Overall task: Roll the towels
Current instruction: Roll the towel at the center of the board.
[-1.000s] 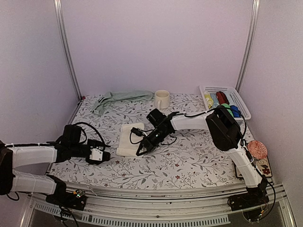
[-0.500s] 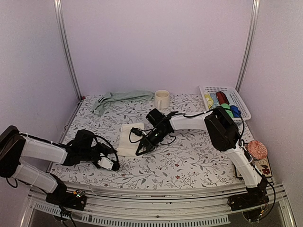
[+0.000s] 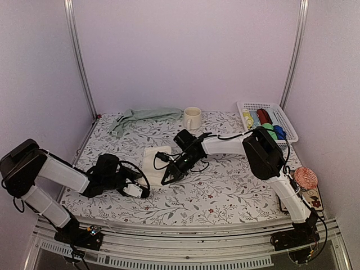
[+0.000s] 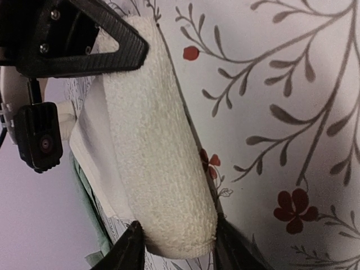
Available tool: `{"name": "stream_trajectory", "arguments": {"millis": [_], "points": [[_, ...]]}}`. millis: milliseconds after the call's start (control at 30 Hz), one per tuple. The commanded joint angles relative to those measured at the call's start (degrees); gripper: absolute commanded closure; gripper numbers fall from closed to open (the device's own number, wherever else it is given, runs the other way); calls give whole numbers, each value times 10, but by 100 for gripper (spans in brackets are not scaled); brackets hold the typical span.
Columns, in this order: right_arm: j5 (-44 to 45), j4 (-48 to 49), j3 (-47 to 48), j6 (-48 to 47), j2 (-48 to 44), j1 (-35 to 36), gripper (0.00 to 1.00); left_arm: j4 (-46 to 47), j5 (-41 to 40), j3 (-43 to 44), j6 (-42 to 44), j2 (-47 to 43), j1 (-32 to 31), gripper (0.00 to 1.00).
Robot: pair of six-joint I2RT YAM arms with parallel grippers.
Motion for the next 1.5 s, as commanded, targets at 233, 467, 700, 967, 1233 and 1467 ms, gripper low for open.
{"name": "stream_trajectory", "arguments": {"millis": [233, 467, 700, 967, 1233, 1467], "points": [[2, -6, 7, -2, 26, -6, 96, -4, -41, 4, -23, 46, -25, 85], [6, -8, 6, -10, 11, -7, 91, -35, -40, 20, -49, 46, -27, 100], [78, 12, -53, -42, -88, -11, 53, -158, 14, 59, -100, 23, -16, 100], [214, 75, -185, -119, -220, -10, 39, -244, 80, 100, -140, 32, 14, 100], [425, 282, -384, -298, -342, 73, 25, -350, 148, 168, -148, 57, 55, 100], [561, 507, -513, -497, -346, 156, 23, -442, 194, 237, -143, 88, 82, 100]]}}
